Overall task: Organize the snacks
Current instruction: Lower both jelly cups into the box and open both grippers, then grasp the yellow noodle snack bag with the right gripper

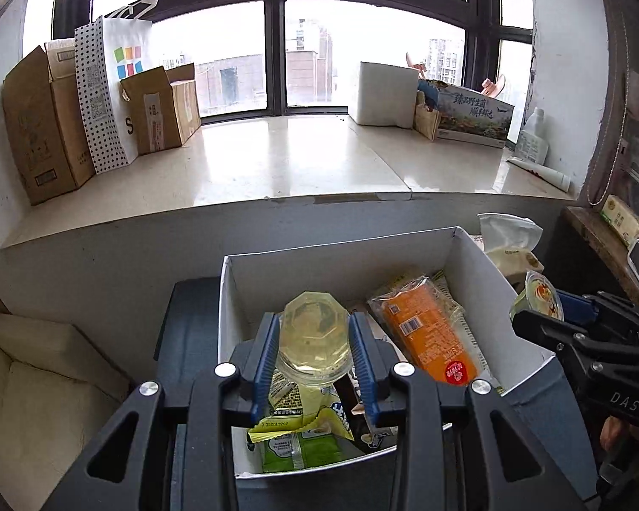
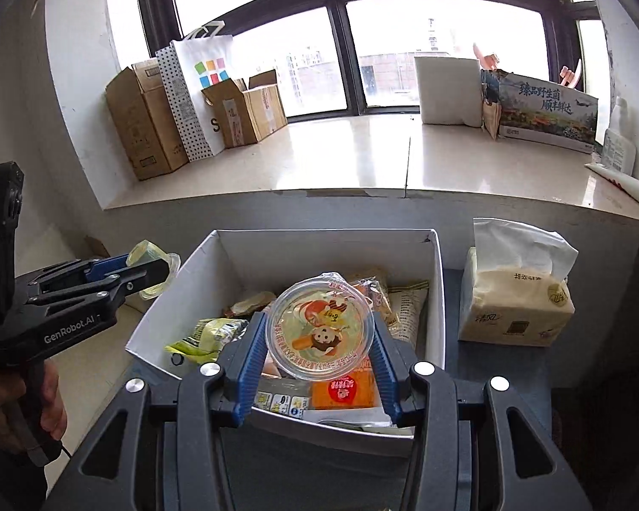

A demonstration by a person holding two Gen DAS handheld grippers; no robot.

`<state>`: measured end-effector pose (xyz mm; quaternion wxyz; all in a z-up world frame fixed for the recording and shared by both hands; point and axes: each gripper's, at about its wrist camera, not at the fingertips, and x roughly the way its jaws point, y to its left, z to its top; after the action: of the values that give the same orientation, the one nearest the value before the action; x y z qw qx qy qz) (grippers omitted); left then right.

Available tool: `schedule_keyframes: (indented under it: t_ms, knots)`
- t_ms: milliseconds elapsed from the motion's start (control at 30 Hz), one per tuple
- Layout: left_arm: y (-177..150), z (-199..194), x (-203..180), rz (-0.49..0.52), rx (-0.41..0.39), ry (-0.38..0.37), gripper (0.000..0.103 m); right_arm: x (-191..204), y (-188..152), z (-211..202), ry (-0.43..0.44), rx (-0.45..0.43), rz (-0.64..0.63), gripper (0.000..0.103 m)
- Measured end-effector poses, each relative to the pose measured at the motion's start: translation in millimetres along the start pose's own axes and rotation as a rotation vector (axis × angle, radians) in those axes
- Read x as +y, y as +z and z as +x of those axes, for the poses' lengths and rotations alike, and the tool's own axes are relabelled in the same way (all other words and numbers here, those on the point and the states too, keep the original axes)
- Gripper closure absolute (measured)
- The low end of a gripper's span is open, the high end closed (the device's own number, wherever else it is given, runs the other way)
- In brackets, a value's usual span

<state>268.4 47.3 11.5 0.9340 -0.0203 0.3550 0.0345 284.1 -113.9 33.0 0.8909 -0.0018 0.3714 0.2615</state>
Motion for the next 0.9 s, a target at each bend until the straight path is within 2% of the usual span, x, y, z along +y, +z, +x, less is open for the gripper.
schedule_keyframes:
  t_ms: [33, 67, 100, 133, 167, 200, 300, 567, 700, 900]
  knots:
    - [-0.6, 6.5, 1.2, 0.002, 0.009, 0.000, 0.065, -1.4, 2.2, 7.1, -0.011, 0.013, -0.006, 0.053]
    - [-1.2, 11.1, 2.4, 0.003, 0.013, 0.007, 0.060, -3.8, 3.0, 12.2, -0.022, 0.019, -0.008, 0.052]
    - [-1.8, 14.8, 2.8, 0.010, 0.014, 0.030, 0.047, -5.4, 3.8, 16.9, -0.035, 0.022, -0.011, 0.050]
    - [-1.9, 18.1, 2.9, 0.023, 0.020, 0.048, 0.037, -7.0, 4.4, 21.2, -0.049, 0.031, -0.013, 0.034]
    - [-2.2, 20.5, 3.5, 0.030, 0.026, 0.058, 0.010, -9.0, 4.7, 25.3, -0.073, 0.049, -0.011, 0.022]
    - [-3.4, 20.5, 4.6, 0.032, 0.022, 0.061, 0.000, -11.1, 4.0, 28.0, -0.098, 0.066, -0.005, 0.003]
    - [-6.0, 14.1, 8.6, 0.032, 0.000, 0.040, 0.000, -12.5, 0.8, 27.5, -0.110, 0.077, -0.007, 0.000]
    - [-12.3, 1.2, 8.6, 0.025, -0.002, 0.022, 0.000, -2.0, -9.3, 9.7, -0.101, 0.031, -0.049, 0.000]
    - [-18.6, -14.1, 0.0, 0.049, -0.009, 0.012, 0.000, 4.3, -14.9, -12.0, -0.074, -0.008, -0.053, 0.000]
    - [-48.3, -57.6, -20.4, 0.105, -0.027, -0.069, 0.000, 11.1, -47.4, -65.1, -0.018, -0.055, -0.023, 0.000]
